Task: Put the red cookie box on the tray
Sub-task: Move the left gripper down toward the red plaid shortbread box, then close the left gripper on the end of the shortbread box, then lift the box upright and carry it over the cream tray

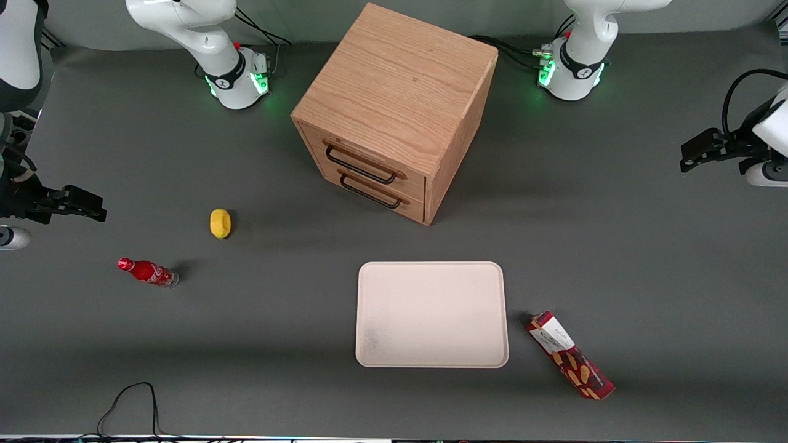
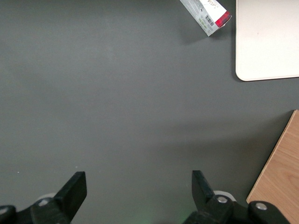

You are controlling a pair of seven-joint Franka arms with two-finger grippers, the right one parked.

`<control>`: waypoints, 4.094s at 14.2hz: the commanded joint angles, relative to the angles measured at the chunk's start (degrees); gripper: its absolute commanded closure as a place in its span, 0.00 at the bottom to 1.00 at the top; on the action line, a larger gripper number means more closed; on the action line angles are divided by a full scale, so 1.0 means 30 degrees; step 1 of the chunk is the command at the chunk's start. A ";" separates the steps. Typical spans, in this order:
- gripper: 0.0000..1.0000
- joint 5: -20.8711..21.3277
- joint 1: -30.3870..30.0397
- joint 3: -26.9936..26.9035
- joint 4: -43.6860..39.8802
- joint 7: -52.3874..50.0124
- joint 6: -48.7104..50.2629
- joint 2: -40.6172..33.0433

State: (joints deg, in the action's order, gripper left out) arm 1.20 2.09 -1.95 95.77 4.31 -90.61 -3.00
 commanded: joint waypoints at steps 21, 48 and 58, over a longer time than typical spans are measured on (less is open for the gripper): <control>0.01 -0.2627 0.3140 -0.0639 -0.8078 -1.5168 -1.0920 1.5292; 1.00 -0.2481 0.4778 -0.1578 -0.9035 -0.7473 -0.7483 1.2925; 1.00 0.1152 0.6392 0.1440 -0.7584 -0.7822 -0.9717 1.3684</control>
State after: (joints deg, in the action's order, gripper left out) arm 3.51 21.70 2.40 68.90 -19.16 -114.33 38.13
